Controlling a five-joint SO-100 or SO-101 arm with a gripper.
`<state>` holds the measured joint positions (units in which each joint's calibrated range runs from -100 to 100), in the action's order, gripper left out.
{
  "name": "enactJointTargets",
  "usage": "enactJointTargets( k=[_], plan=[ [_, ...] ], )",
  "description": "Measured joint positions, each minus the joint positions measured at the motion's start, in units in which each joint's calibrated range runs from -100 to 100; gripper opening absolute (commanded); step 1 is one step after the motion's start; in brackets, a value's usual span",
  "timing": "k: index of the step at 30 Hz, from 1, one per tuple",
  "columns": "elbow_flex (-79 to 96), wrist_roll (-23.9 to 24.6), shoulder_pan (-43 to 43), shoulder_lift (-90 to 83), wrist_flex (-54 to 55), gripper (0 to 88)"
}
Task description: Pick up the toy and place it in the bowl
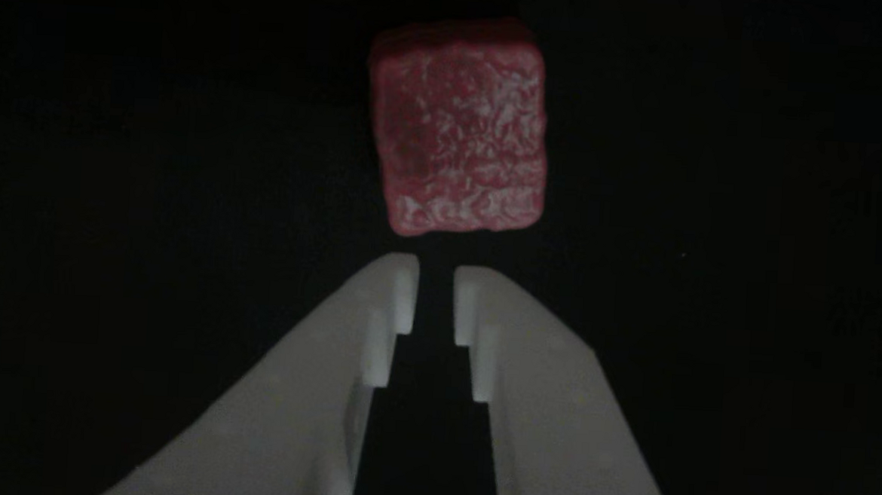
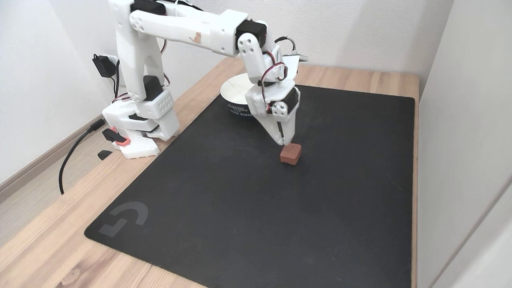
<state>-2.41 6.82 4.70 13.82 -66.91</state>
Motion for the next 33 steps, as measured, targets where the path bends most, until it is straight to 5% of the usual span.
enactJointTargets(
  k=[7,33],
  plan=[
    [0.0,0.0,0.0,0.0,-0.3,25.1],
    [0.8,-0.3,2.5,6.7,-0.7,25.5]
  ],
)
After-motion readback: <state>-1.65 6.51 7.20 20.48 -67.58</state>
